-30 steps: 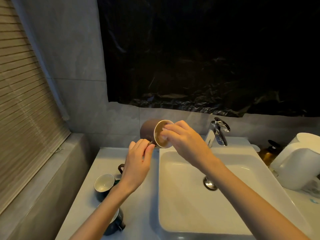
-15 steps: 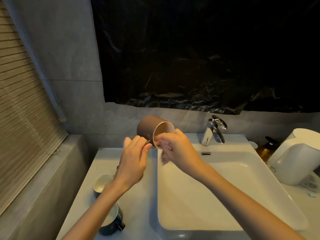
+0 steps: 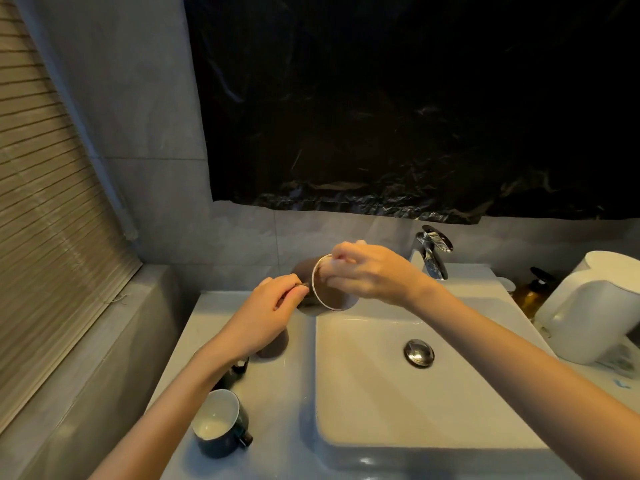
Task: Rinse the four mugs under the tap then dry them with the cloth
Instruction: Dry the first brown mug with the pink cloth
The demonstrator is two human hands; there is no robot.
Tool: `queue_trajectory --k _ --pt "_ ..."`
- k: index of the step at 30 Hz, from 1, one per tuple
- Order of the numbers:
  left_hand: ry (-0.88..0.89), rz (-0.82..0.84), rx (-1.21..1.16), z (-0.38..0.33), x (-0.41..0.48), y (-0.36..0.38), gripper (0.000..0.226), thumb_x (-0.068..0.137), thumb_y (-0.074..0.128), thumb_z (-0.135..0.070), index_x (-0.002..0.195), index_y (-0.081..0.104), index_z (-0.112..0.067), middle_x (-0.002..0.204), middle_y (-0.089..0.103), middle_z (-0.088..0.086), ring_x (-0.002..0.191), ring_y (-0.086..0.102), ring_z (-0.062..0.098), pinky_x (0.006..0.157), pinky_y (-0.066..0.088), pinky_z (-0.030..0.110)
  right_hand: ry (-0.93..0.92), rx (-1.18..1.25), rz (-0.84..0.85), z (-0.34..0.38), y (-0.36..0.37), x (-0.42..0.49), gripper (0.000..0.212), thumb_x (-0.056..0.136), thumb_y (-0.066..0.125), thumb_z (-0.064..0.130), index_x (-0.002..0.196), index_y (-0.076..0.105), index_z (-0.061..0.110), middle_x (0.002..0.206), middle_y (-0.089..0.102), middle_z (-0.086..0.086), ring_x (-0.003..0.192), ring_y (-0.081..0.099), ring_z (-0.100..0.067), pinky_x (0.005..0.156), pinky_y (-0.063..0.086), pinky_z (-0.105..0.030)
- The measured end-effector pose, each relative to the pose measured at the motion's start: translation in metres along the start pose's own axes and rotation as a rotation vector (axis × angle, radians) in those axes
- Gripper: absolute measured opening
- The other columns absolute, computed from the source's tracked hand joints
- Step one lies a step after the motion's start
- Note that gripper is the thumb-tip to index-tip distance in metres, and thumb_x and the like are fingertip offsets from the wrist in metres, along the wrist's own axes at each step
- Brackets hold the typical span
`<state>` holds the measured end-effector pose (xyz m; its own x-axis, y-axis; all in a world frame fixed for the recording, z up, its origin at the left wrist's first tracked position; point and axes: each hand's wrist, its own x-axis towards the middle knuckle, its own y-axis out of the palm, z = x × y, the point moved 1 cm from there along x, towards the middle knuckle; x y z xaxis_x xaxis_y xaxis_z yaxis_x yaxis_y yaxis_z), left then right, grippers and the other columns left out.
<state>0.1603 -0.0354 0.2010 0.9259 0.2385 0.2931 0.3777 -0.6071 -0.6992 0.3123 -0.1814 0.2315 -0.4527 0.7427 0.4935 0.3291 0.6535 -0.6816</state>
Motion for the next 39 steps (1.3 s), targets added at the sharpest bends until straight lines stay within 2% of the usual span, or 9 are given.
queue_trajectory --k 4,7,10,18,26,28,31,34,39 --pt "0.017 -0.078 -0.042 -0.009 0.001 0.006 0.029 0.1 0.043 -0.02 0.08 0.051 0.0 0.075 0.053 0.011 0.076 0.042 0.02 0.065 0.031 0.024 0.406 0.111 -0.093 0.013 -0.004 -0.019 0.018 0.089 0.063 0.003 0.099 0.074 0.013 0.111 0.069 0.006 0.075 0.048 -0.022 0.06 0.049 -0.028" --pt "0.022 -0.129 -0.066 -0.014 0.005 0.016 0.027 0.1 0.044 -0.018 0.079 0.053 -0.003 0.075 0.054 0.008 0.075 0.041 0.017 0.067 0.032 0.021 0.878 0.288 -0.107 0.039 -0.012 -0.026 0.027 0.08 0.074 0.007 0.102 0.074 0.022 0.091 0.065 0.02 0.075 0.041 -0.015 0.063 0.041 -0.018" --pt "0.015 -0.133 -0.096 -0.017 0.011 0.029 0.026 0.1 0.043 -0.019 0.077 0.054 -0.011 0.077 0.055 0.001 0.076 0.041 0.012 0.069 0.033 0.016 1.296 0.626 -0.083 0.058 -0.022 -0.024 0.019 0.083 0.073 0.023 0.102 0.075 0.028 0.082 0.07 0.011 0.08 0.059 -0.008 0.069 0.045 -0.019" --pt "0.04 0.026 -0.322 -0.04 0.025 0.065 0.029 0.101 0.041 -0.02 0.081 0.054 -0.004 0.076 0.054 0.005 0.068 0.046 0.008 0.064 0.037 0.025 1.788 1.282 -0.46 0.067 -0.076 -0.057 0.029 0.083 0.073 0.017 0.112 0.071 0.012 0.1 0.074 -0.005 0.094 0.07 -0.015 0.076 0.056 -0.025" --pt "-0.112 0.308 -0.73 -0.095 0.036 0.112 0.029 0.102 0.036 -0.029 0.084 0.05 -0.012 0.082 0.048 0.002 0.072 0.042 0.01 0.066 0.039 0.019 2.142 0.604 -0.945 0.101 -0.143 -0.178 0.027 0.086 0.071 0.018 0.112 0.069 0.013 0.104 0.07 -0.004 0.096 0.067 -0.016 0.071 0.055 -0.027" --pt "-0.134 0.381 -0.776 -0.111 0.039 0.131 0.028 0.102 0.036 -0.029 0.091 0.053 -0.009 0.088 0.05 0.006 0.075 0.043 0.012 0.072 0.039 0.025 2.227 0.315 -0.826 0.114 -0.153 -0.213 0.024 0.086 0.071 0.022 0.109 0.07 0.015 0.099 0.067 0.001 0.092 0.064 -0.014 0.067 0.051 -0.022" --pt "-0.136 0.443 -0.79 -0.136 0.041 0.162 0.034 0.102 0.036 -0.029 0.076 0.049 -0.013 0.078 0.049 -0.001 0.073 0.045 0.012 0.072 0.041 0.024 2.317 0.04 -0.627 0.136 -0.156 -0.273 0.019 0.086 0.071 0.03 0.101 0.069 0.019 0.096 0.067 0.001 0.088 0.062 -0.015 0.067 0.051 -0.023" --pt "-0.12 0.483 -0.764 -0.16 0.042 0.197 0.036 0.103 0.034 -0.03 0.071 0.044 -0.015 0.073 0.046 -0.002 0.073 0.041 0.013 0.07 0.04 0.021 2.427 -0.056 -0.466 0.153 -0.151 -0.341 0.014 0.086 0.071 0.035 0.095 0.069 0.025 0.097 0.068 0.003 0.089 0.062 -0.015 0.076 0.055 -0.032" --pt "-0.156 0.522 -0.769 -0.192 0.047 0.259 0.034 0.102 0.034 -0.032 0.075 0.049 -0.018 0.075 0.047 -0.002 0.073 0.042 0.013 0.071 0.04 0.021 2.517 -0.04 -0.35 0.155 -0.146 -0.434 0.014 0.09 0.065 0.026 0.102 0.069 0.019 0.105 0.068 -0.001 0.097 0.061 -0.019 0.08 0.046 -0.026"
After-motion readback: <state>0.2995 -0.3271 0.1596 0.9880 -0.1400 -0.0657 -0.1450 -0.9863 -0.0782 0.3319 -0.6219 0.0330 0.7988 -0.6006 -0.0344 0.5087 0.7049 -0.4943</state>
